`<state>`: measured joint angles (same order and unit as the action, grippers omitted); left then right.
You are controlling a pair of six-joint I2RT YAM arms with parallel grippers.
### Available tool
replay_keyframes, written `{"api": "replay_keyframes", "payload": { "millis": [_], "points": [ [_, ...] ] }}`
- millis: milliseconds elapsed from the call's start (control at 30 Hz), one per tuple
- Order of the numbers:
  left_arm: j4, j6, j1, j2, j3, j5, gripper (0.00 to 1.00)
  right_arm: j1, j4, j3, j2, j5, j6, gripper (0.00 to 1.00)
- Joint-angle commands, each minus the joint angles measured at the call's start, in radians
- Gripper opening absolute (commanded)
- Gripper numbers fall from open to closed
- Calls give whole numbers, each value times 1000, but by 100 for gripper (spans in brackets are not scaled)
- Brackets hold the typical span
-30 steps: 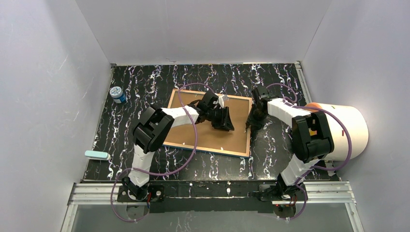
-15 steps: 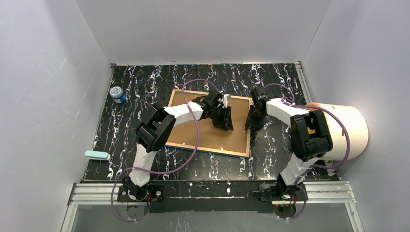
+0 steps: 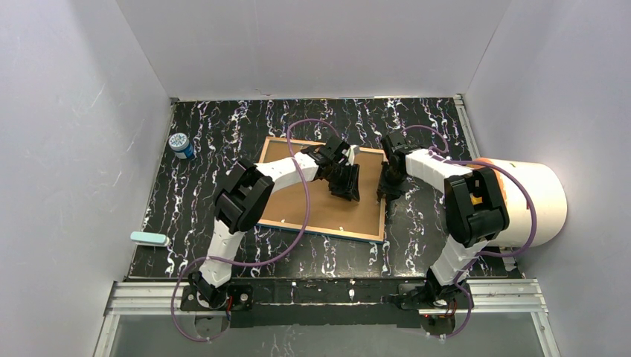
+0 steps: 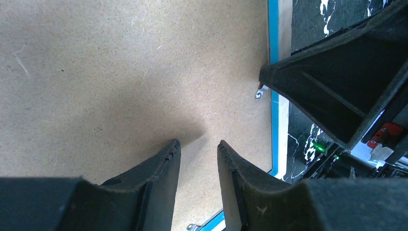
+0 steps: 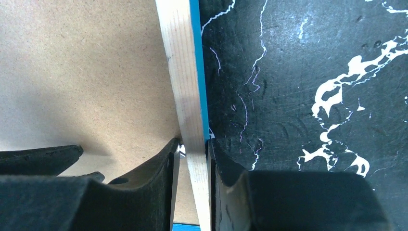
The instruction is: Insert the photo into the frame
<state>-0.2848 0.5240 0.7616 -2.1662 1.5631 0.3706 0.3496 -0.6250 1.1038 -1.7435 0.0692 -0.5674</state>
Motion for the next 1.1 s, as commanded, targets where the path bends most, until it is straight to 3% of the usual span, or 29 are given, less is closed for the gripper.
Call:
{"api": "replay_keyframes", "payload": {
  "millis": [0,167,567,733,833,867,1067],
  "points": [
    [-181,-65,-3,-128,-61,-203,35,14,-7,-31,-40,-43,59,10],
    [-182,-62,-3,-136,-52,-205,36,14,-10,-33,-54,-105,106,2],
    [-183,-65,-4,-135,-35,-198,36,13,40,-7,-19,-150,113,1],
    [-183,-73,-4,-131,-25,-187,36,13,111,-33,18,-243,188,1],
    [-190,-85,-4,-113,-1,-180,37,7,82,2,28,-172,154,1],
    [-198,-91,-4,-103,15,-181,38,-5,50,32,23,-146,126,3],
    [-264,-111,-26,-23,172,-176,46,-41,-17,191,75,-26,60,48]
  ]
}}
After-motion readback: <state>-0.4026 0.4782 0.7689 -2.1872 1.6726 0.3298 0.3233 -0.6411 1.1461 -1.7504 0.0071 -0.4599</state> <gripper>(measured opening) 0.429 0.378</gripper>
